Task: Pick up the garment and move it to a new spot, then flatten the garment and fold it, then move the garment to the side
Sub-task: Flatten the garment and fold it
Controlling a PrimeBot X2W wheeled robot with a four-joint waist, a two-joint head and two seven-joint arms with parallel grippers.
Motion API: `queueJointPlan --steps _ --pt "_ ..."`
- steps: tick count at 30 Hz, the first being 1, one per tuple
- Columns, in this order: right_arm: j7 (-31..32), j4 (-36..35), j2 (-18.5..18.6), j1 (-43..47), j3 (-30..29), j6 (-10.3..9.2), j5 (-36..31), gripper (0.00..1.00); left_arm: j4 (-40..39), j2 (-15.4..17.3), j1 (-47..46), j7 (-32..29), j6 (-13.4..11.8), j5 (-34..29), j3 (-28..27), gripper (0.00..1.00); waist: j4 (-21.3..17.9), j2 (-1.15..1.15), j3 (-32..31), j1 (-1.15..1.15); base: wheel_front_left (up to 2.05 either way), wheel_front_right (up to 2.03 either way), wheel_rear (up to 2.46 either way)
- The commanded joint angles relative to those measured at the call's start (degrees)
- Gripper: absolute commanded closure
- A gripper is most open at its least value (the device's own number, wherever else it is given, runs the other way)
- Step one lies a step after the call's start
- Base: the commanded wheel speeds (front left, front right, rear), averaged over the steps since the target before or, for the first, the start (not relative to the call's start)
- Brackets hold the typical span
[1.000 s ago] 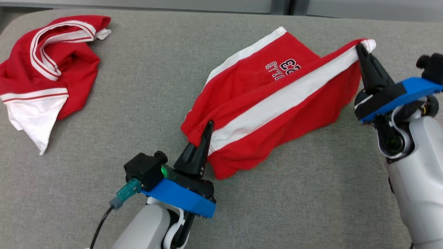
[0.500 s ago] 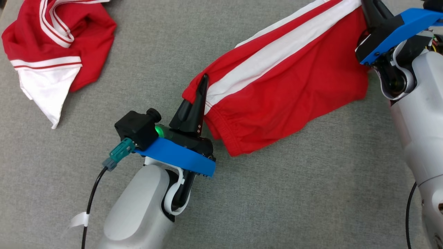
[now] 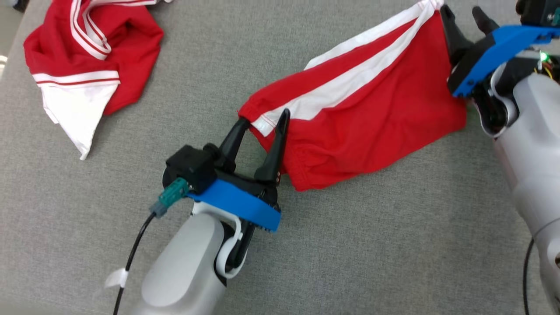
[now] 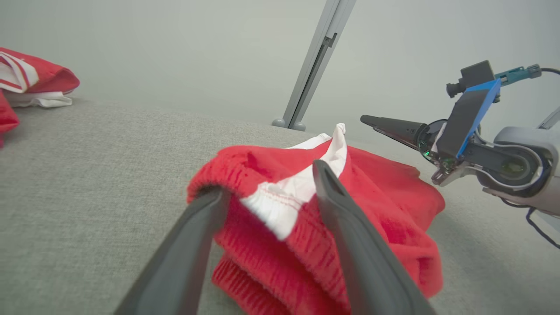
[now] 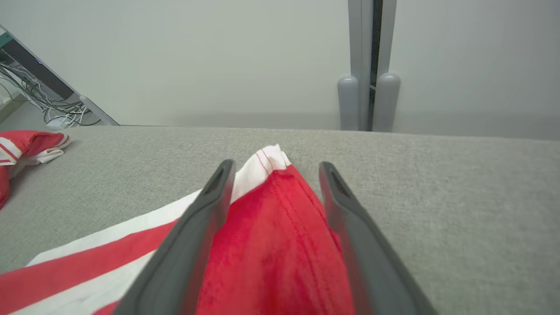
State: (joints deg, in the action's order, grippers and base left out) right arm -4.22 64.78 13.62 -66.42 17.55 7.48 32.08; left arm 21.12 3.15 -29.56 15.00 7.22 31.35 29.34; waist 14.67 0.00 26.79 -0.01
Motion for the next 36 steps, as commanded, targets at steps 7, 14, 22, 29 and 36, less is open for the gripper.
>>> queueJointPlan --steps 7,14,22,29,36 --pt "-1.5 0.41 4.12 5.42 4.63 0.03 1.01 0.0 -1.59 0.48 5.96 0.26 0.41 -4.59 -1.28 0.0 -0.28 0.0 -3.69 0.01 0.0 0.0 0.0" --pt "-2.25 0.83 8.69 10.36 8.05 0.02 3.21 0.0 -5.6 1.42 11.9 0.24 0.34 -10.58 -6.39 0.0 1.73 0.0 -6.12 0.01 0.0 0.0 0.0" --pt "-0.9 1.73 10.33 10.62 10.94 0.02 4.25 0.0 -11.09 0.54 15.59 0.21 -2.02 -15.22 -16.74 0.0 2.75 0.0 -5.03 0.01 0.0 0.0 0.0" --pt "0.51 2.18 9.55 9.62 13.53 0.03 4.48 0.0 -11.99 -0.2 16.63 0.21 -2.73 -17.73 -24.0 0.0 2.87 0.0 -4.19 0.01 0.0 0.0 0.0" --pt "3.02 1.73 8.37 9.32 16.7 0.03 5.16 0.5 -12.13 -0.28 16.92 0.21 -2.51 -16.97 -25.04 0.0 3.02 0.0 -3.93 0.01 0.0 0.0 0.0"
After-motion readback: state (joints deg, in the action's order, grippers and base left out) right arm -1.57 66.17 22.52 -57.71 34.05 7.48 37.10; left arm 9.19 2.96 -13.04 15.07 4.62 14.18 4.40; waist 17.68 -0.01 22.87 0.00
